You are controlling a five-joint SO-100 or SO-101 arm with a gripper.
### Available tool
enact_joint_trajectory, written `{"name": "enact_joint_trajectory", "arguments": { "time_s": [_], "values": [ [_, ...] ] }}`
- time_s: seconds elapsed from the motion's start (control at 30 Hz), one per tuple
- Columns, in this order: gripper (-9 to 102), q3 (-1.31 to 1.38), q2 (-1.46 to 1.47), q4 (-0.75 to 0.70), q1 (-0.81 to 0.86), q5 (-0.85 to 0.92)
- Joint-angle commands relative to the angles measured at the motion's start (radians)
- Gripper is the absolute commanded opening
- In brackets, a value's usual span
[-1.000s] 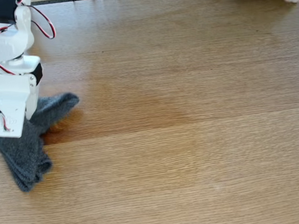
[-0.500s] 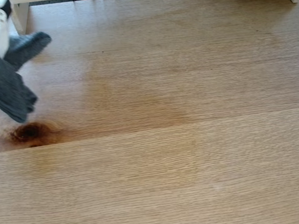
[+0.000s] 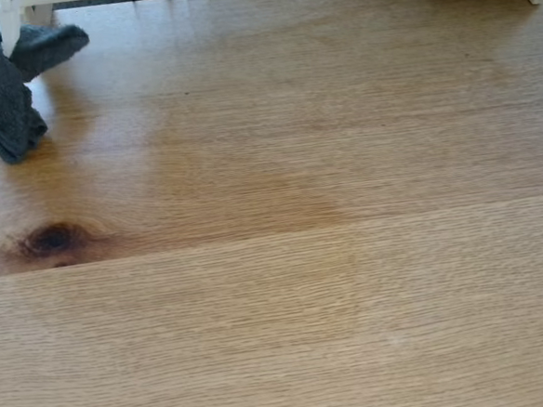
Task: Clean the area in front of the robot
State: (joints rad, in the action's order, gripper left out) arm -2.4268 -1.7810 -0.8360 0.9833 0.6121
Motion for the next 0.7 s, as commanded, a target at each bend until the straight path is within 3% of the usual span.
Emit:
{"name": "enact_joint_trajectory", "arguments": {
  "time_s": [0.0, 0.17, 0.27, 0.37, 0.43, 0.53, 0.67],
  "values": [
    [41, 0.006, -0.11, 0.057, -0.071, -0.084],
    [39, 0.006, -0.215, 0.052, -0.27, -0.241],
    [25, 0.006, -0.288, 0.006, -0.439, -0.339],
    [20, 0.006, -0.357, -0.049, -0.63, -0.451],
    [16, -0.008, -0.407, -0.04, -0.75, -0.532],
    [0, -0.011, -0.468, 0.009, -0.881, -0.635],
    [0, -0.012, -0.511, 0.044, -0.957, -0.785]
  ]
}}
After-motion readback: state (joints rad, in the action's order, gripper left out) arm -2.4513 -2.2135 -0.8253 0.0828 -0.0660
